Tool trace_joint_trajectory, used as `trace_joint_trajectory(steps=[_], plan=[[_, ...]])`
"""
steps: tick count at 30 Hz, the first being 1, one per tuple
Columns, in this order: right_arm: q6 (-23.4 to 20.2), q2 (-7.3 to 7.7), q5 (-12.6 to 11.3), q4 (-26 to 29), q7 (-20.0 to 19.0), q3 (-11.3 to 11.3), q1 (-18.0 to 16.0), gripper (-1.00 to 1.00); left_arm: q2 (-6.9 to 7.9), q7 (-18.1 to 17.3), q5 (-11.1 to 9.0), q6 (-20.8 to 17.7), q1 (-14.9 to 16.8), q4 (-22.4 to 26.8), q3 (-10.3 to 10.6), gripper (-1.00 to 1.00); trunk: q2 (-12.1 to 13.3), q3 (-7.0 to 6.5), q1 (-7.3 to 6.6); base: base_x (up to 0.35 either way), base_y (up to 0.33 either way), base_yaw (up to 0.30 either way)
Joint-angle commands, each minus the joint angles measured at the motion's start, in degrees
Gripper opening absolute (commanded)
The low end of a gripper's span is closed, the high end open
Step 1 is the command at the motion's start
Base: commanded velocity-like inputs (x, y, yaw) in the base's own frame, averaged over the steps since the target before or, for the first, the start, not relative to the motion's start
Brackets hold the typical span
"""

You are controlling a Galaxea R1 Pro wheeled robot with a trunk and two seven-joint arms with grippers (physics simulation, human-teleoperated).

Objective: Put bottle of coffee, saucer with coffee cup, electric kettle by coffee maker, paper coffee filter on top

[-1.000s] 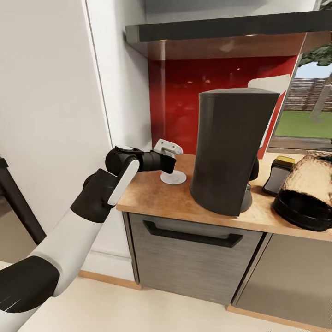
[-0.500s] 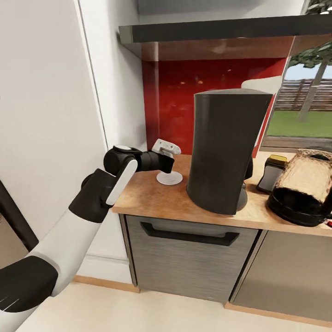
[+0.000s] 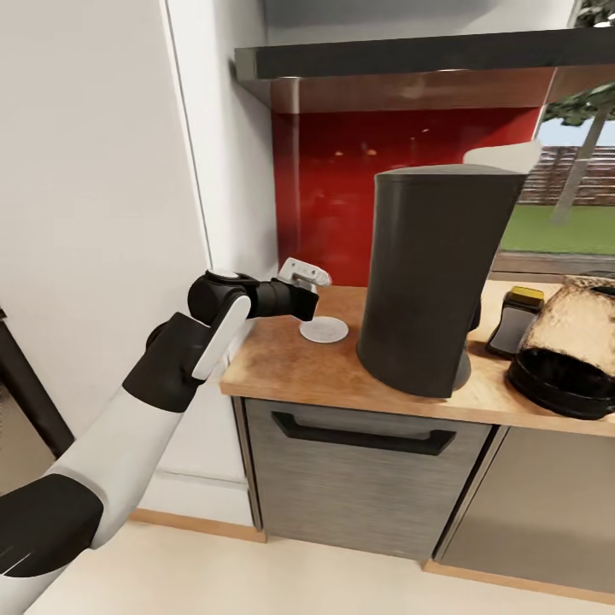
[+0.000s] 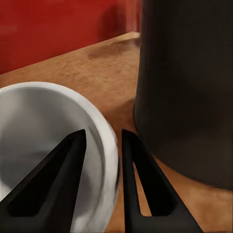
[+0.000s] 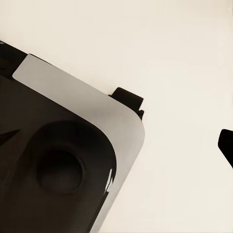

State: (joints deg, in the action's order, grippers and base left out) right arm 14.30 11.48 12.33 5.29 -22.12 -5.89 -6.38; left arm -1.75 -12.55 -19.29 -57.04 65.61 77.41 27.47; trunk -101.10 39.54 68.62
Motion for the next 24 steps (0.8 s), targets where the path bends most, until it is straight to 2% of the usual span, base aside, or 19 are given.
trace_joint_trajectory(steps=[1,6,16,24], plan=[[0.3,0.04,0.1,0.0,0.1,-0.4,0.0,1.0,-0.01,-0.5,0.6,-0.2,0.0,0.0,0.0,-1.0,0.0,0.05,-0.01,0.0,0.154,0.0],[0.2,0.04,0.1,0.0,0.1,-0.4,0.0,1.0,-0.01,-0.6,0.6,-0.2,0.0,0.0,0.0,-1.0,0.0,0.05,-0.01,0.0,0.106,-0.045],[0.2,0.04,0.1,0.0,0.1,-0.4,0.0,1.0,-0.01,-0.6,0.6,-0.2,0.0,0.0,0.0,-1.0,0.0,0.05,-0.01,0.0,0.011,-0.21],[0.3,0.08,0.1,0.0,0.0,-0.4,0.0,1.0,0.41,-0.6,0.6,-0.2,0.0,0.7,0.0,-1.0,0.0,0.05,-0.01,0.0,0.0,-0.023]])
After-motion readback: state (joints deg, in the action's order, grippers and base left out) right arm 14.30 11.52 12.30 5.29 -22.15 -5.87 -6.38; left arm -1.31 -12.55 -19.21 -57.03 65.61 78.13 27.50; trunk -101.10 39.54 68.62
